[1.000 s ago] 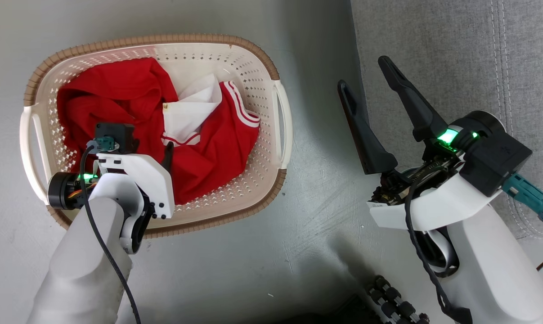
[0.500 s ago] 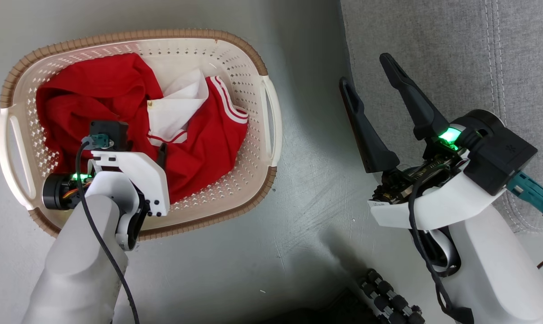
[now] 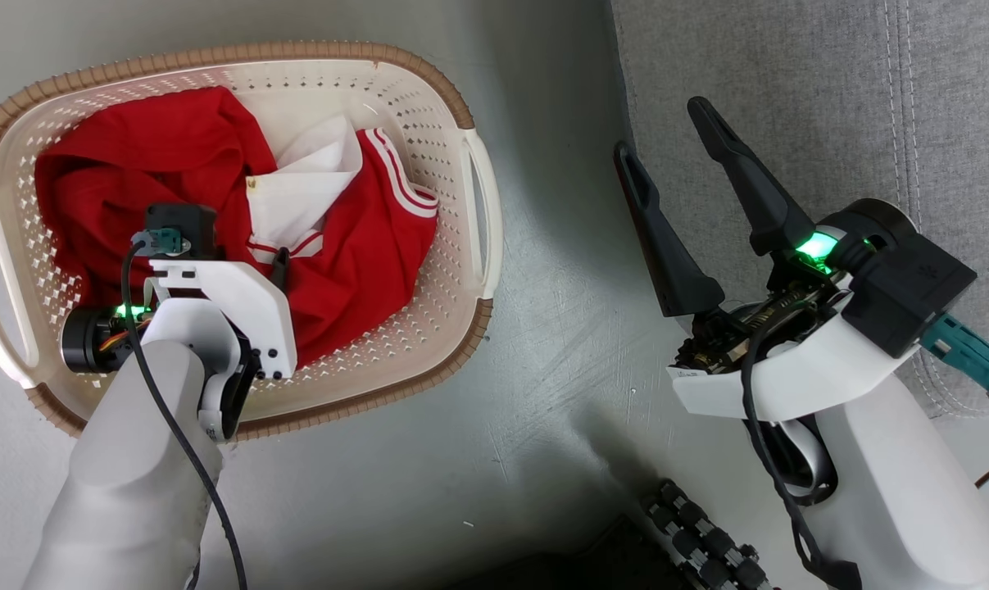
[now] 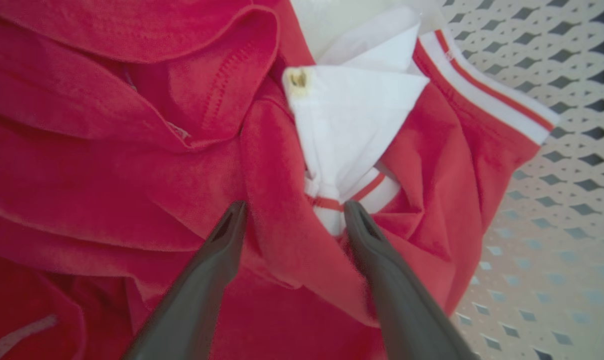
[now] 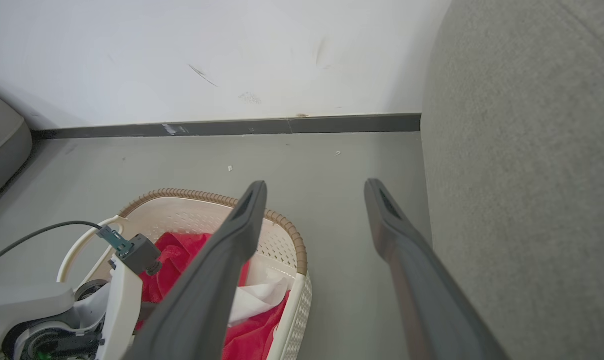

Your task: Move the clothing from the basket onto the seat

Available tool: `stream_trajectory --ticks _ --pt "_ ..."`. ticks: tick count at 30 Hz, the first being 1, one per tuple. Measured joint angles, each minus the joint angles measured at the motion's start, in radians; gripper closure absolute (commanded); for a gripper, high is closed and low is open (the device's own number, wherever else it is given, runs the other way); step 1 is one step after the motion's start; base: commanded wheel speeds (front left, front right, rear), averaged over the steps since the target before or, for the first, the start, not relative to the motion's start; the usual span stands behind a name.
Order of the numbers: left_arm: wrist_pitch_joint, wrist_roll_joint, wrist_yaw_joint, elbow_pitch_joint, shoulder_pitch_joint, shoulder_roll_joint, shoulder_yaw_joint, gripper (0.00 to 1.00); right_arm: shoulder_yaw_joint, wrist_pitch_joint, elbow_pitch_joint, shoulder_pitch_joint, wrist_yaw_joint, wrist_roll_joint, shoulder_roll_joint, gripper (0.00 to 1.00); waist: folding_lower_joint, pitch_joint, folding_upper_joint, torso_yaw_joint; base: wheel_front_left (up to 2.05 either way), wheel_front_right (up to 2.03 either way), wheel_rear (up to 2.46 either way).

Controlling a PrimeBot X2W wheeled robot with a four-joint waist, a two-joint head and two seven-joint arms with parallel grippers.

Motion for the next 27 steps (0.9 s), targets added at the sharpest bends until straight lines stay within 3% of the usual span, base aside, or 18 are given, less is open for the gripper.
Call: stream_trajectory --ticks 15,19,21,24,26,27 --pt "0.000 0.000 -0.001 0.023 -0.030 0.000 -0.004 0.00 0.001 0.000 -0.001 0.000 0.000 -0.002 0.000 0.00 0.0000 0.024 0.0000 -0.016 0.00 0.00 0.00" --pt "0.000 0.000 -0.002 0.030 -0.039 -0.001 -0.006 0.24 0.000 0.000 -0.001 0.000 0.000 -0.009 0.000 0.00 0.0000 0.028 0.0000 -0.016 0.00 0.00 0.00" --pt "-0.002 0.000 -0.002 0.034 -0.039 -0.001 -0.006 0.46 0.000 0.000 -0.001 0.000 0.000 -0.010 0.000 0.00 0.0000 0.031 0.0000 -0.016 0.00 0.00 0.00" --pt "-0.011 0.000 -0.003 0.039 -0.039 -0.002 -0.007 0.68 0.000 0.000 -0.002 0.000 0.000 -0.011 0.001 0.00 -0.0001 0.033 0.0000 -0.016 0.00 0.00 0.00" --pt "-0.014 0.000 -0.013 0.043 -0.041 -0.004 -0.010 0.94 -0.002 0.000 -0.002 0.000 0.000 -0.011 0.001 0.00 0.0000 0.034 0.0000 -0.016 0.00 0.00 0.00" --pt "-0.019 0.000 -0.015 0.045 -0.042 -0.006 -0.011 1.00 -0.004 0.000 -0.002 0.000 0.000 -0.012 0.002 0.00 0.0000 0.033 0.0000 -0.016 0.00 0.00 0.00"
